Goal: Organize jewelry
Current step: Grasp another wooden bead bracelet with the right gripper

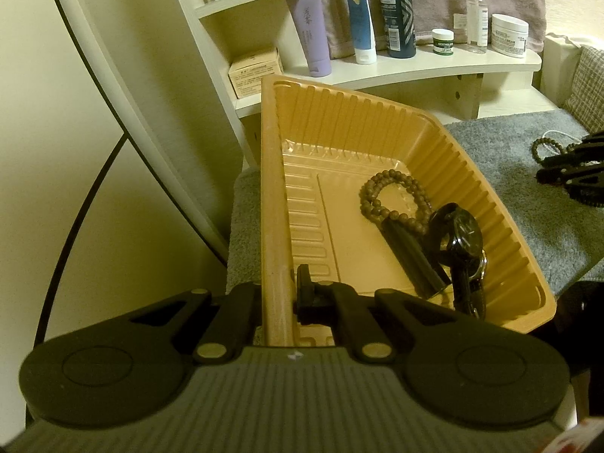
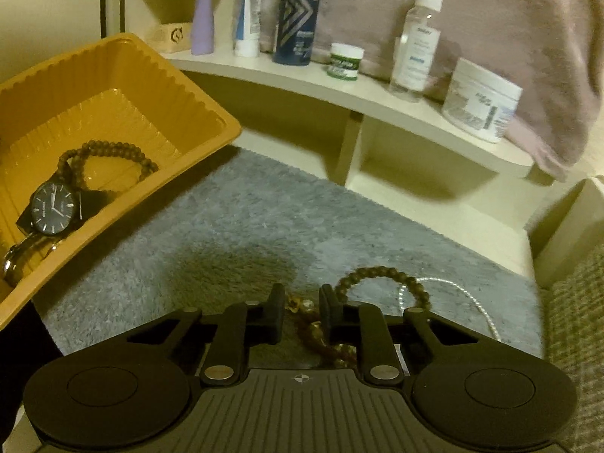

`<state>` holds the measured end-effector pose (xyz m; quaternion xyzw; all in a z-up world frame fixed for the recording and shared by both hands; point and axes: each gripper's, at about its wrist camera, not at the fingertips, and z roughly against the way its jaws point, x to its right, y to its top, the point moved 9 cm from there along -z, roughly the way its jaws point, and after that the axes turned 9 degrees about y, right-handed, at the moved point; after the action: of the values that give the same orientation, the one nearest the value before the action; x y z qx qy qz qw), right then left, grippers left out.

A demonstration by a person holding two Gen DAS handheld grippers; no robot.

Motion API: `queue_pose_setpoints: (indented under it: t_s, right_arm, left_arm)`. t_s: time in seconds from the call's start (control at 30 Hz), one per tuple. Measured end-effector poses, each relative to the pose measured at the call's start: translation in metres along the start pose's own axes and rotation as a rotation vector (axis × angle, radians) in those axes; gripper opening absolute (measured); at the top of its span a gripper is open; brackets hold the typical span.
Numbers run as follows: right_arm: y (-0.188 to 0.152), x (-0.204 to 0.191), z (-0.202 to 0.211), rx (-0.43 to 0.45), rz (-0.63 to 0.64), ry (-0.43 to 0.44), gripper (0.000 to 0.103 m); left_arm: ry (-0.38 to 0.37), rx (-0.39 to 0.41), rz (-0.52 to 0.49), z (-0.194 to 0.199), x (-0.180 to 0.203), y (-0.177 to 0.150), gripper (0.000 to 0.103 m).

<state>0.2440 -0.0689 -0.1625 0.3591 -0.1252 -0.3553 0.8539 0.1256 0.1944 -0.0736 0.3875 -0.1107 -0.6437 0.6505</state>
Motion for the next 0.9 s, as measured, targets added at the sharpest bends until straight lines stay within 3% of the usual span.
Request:
queue_pose_setpoints:
  t_s: [0.17, 0.4, 0.67, 0.9]
  right_arm:
    - [-0.001, -0.001, -0.002, 0.005, -0.008, -0.009, 0.018]
    - [0.017, -0.014, 0.017, 0.076, 0.019, -0.011, 0.018]
    - [0.072, -0.071, 0.037, 0.197, 0.042, 0.142, 0.018]
    - [0.088, -0.112, 0.012, 0.190, 0.071, 0.222, 0.018]
  left_arm:
    - [0.000, 0.000, 0.001, 0.000, 0.000, 0.000, 0.003]
    - [-0.001, -0.001, 0.001, -0.001, 0.000, 0.000, 0.003]
    - [-0.001, -0.001, 0.001, 0.000, -0.001, 0.000, 0.003]
    - [-0.003, 0.002, 0.002, 0.000, -0.001, 0.000, 0.003]
